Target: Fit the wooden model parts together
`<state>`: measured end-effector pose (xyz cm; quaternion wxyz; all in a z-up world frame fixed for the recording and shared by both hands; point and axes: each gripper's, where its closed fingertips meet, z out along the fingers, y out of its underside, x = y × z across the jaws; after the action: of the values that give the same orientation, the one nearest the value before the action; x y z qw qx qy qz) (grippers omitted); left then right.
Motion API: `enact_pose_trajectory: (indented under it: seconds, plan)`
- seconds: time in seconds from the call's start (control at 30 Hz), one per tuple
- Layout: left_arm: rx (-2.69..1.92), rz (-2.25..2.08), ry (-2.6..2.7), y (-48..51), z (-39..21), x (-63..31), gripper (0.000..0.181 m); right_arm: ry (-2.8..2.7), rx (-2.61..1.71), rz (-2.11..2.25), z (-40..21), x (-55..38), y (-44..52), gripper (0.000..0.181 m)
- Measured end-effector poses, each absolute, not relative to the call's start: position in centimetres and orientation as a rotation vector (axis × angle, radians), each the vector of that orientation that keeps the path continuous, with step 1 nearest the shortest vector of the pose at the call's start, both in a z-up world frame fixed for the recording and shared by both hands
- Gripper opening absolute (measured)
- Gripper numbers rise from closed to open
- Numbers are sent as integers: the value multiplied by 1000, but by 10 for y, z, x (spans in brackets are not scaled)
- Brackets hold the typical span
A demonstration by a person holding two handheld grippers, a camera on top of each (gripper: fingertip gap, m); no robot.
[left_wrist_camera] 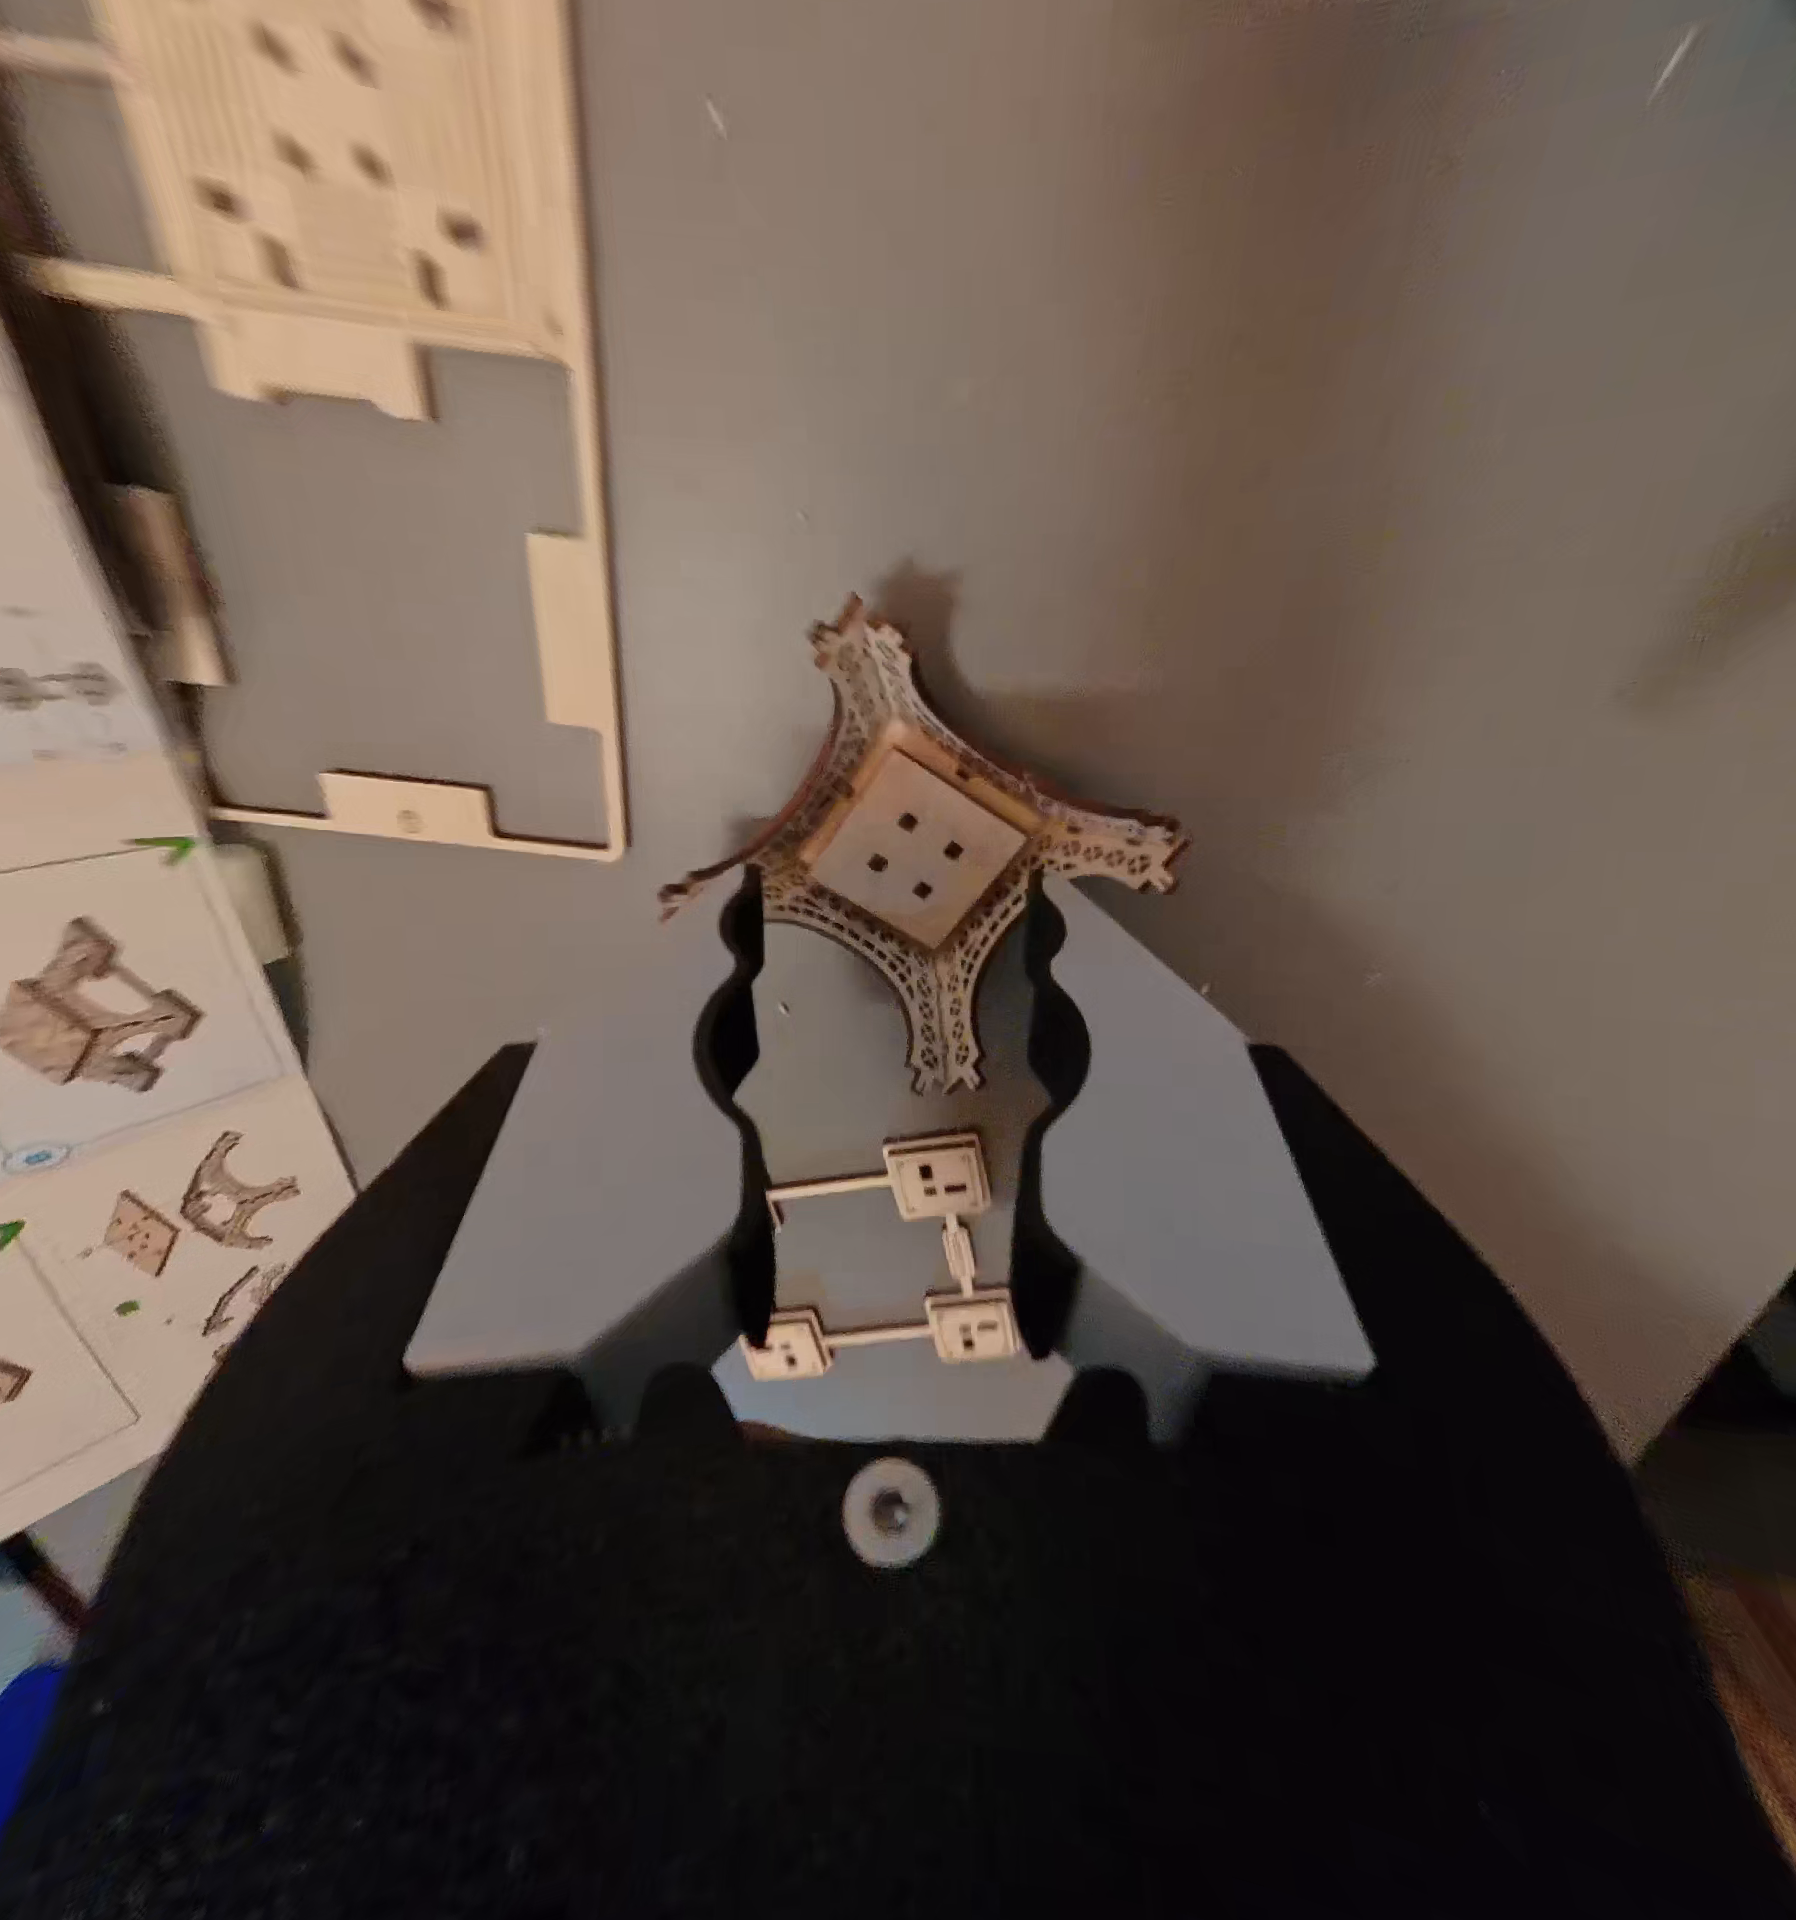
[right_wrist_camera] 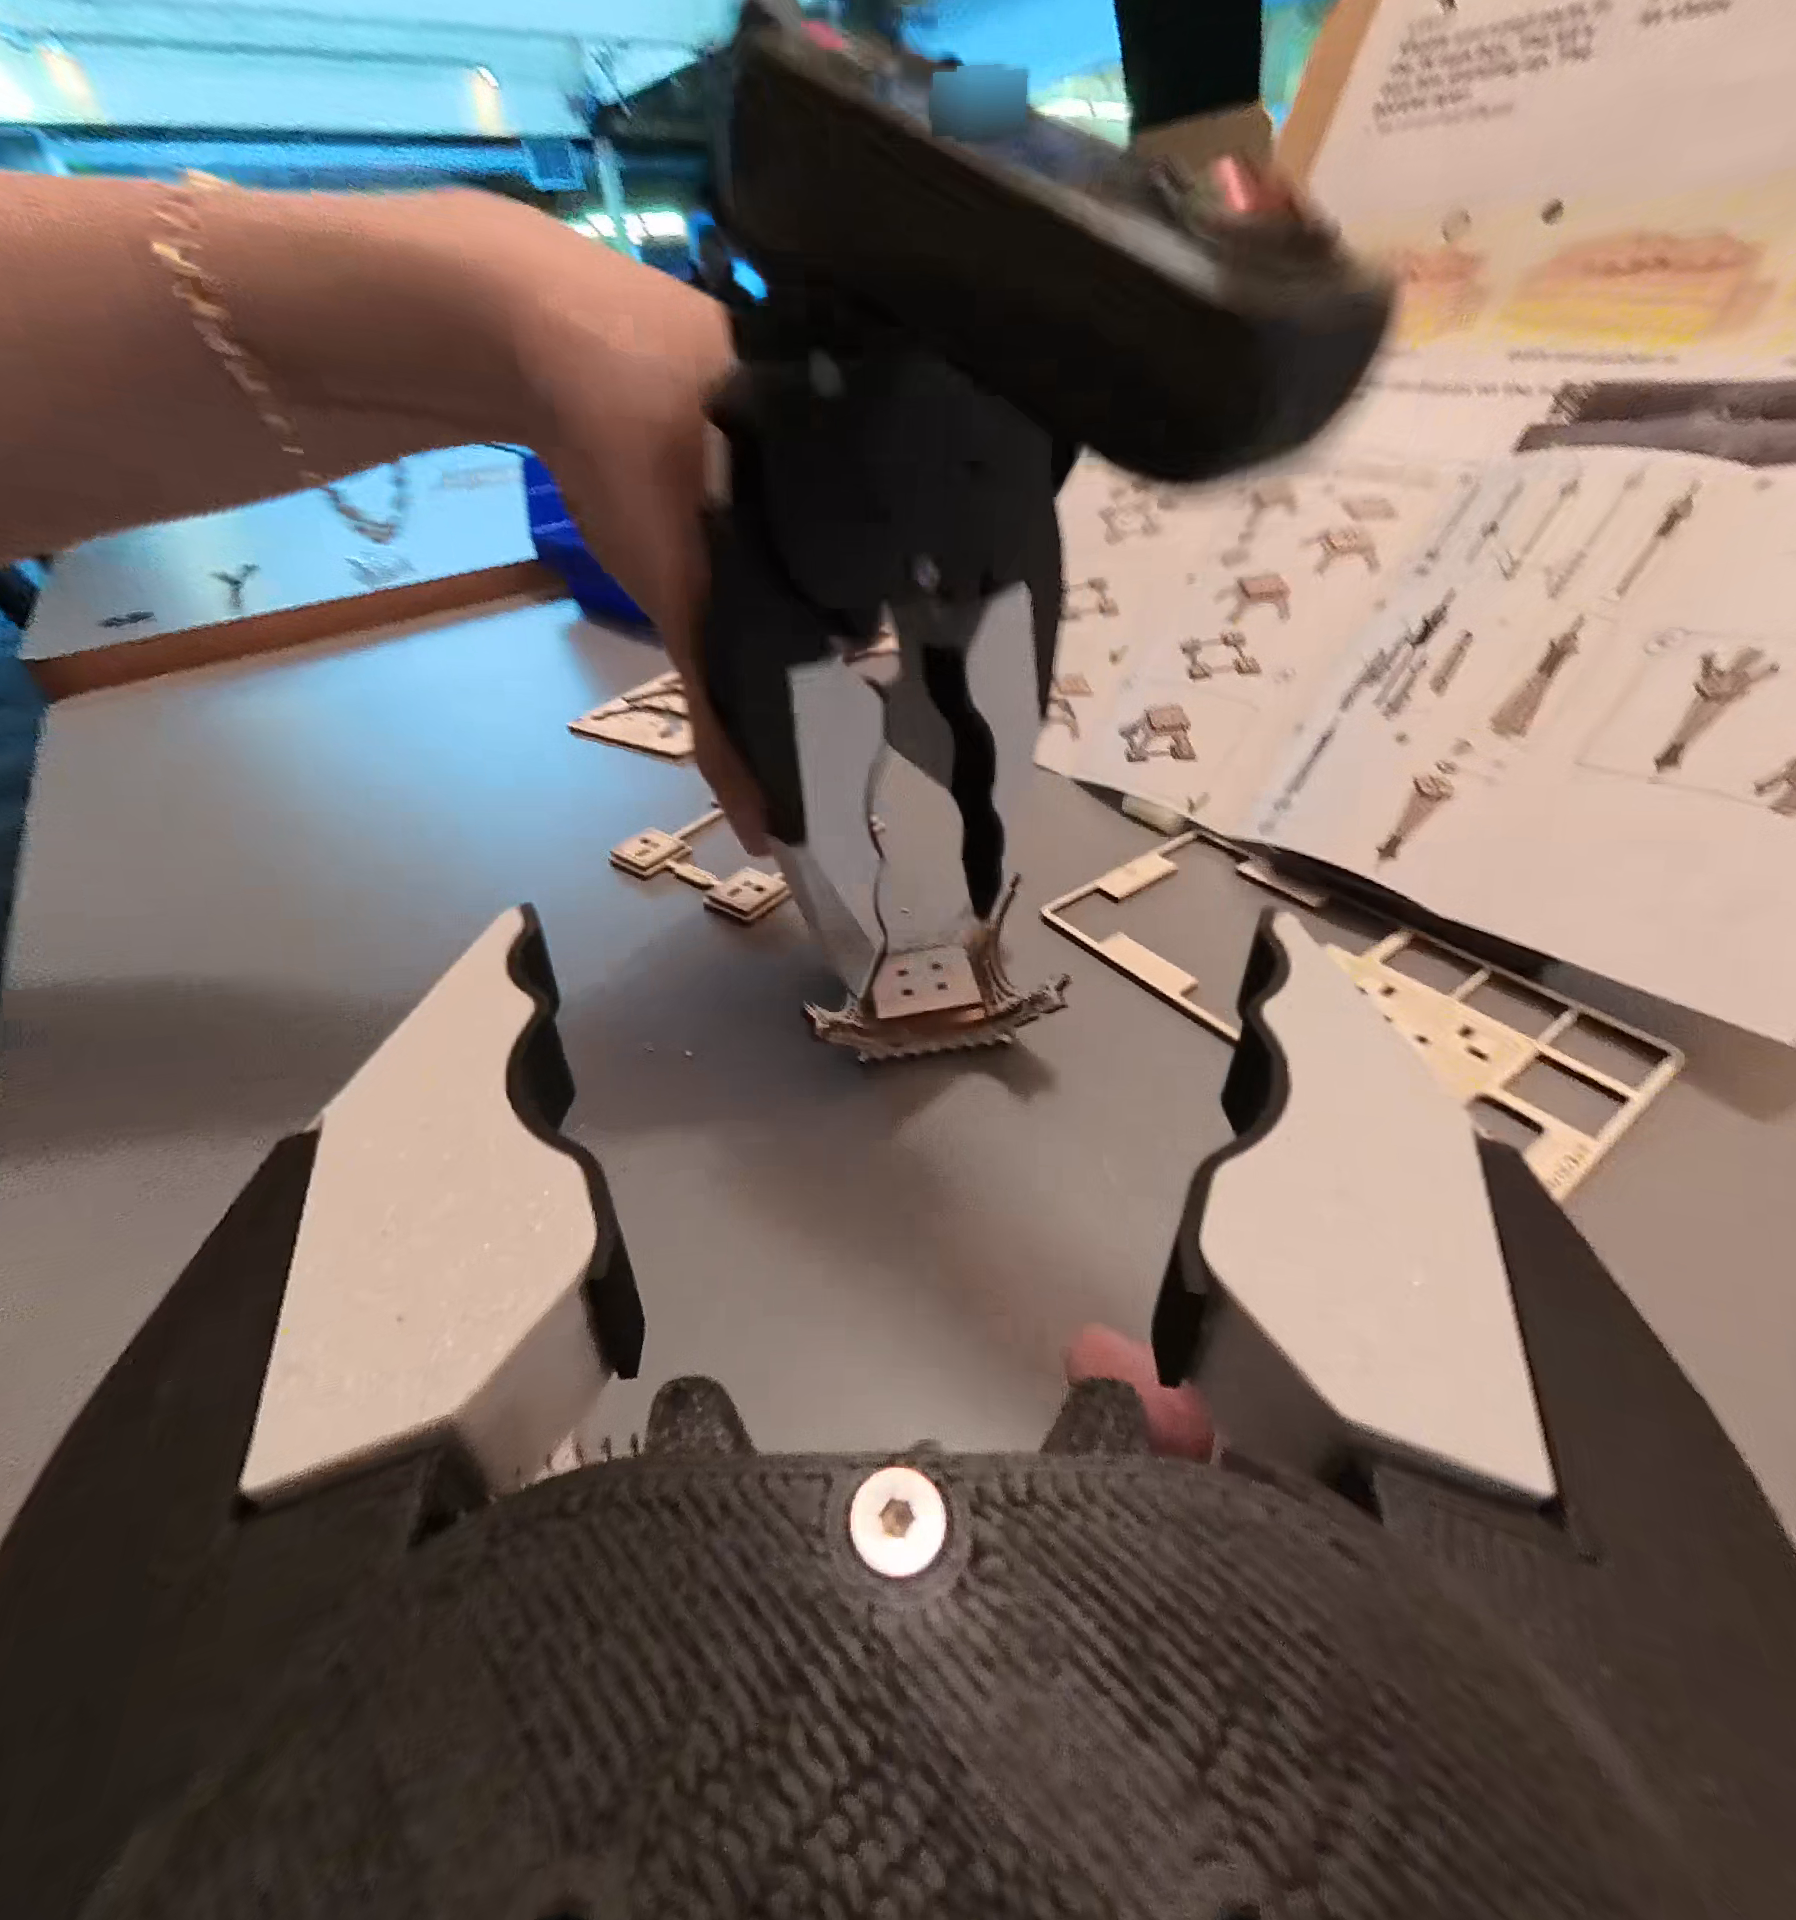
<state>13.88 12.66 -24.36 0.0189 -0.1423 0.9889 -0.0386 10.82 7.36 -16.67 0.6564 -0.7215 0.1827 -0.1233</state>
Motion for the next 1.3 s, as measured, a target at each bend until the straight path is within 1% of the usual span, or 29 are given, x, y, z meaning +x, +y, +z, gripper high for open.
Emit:
enact_pose_trajectory:
  seconds: [0.03, 0.13, 0.2, 0.23, 0.3, 0.4, 0.47, 0.63, 0.67, 0.7, 0.73, 0.83, 0.93, 1.03, 1.17, 1.23, 1.3]
  plan:
    - [-476, -248, 3026, 121, -234, 142, 52, 434, -1642, -285, -168, 111, 73, 127]
    - [-604, -646, 2883, 114, -197, 146, 52, 436, -1743, -295, -182, 117, 76, 120]
    - [-690, -834, 2759, 122, -180, 145, 53, 437, -1880, -300, -198, 124, 82, 123]
    - [-744, -899, 2706, 130, -177, 143, 53, 423, -1931, -277, -205, 125, 88, 123]
    - [-886, -1011, 2571, 147, -176, 141, 53, 403, -2028, -203, -218, 127, 101, 114]
    - [-1046, -1187, 2457, 163, -187, 125, 52, 388, -2141, -183, -236, 137, 110, 112]
    - [-1138, -1248, 2408, 173, -202, 114, 53, 367, -2195, -193, -245, 142, 114, 114]
    - [-1269, -1344, 2326, 185, -223, 98, 52, 319, -2301, -153, -265, 140, 125, 113]
    - [-1278, -1364, 2320, 185, -224, 96, 52, 298, -2299, -148, -264, 139, 129, 107]
    - [-1286, -1374, 2317, 185, -226, 95, 51, 266, -2295, -128, -263, 136, 132, 94]
    - [-1291, -1375, 2320, 184, -229, 93, 52, 251, -2294, -120, -263, 134, 134, 89]
    - [-1316, -1370, 2314, 185, -235, 92, 52, 268, -2289, -119, -262, 135, 135, 88]
    - [-1396, -1431, 2257, 182, -235, 94, 54, 318, -2227, -104, -254, 140, 135, 87]
    - [-1488, -1572, 2204, 173, -230, 95, 55, 353, -2039, -21, -225, 139, 140, 88]
    - [-1587, -2028, 2032, 154, -200, 95, 57, 327, -1796, 12, -185, 135, 140, 88]
    - [-1565, -2303, 1954, 143, -179, 90, 56, 260, -1681, 44, -166, 123, 140, 88]
    - [-1444, -2479, 1912, 133, -161, 82, 53, 244, -1561, 110, -145, 113, 138, 87]
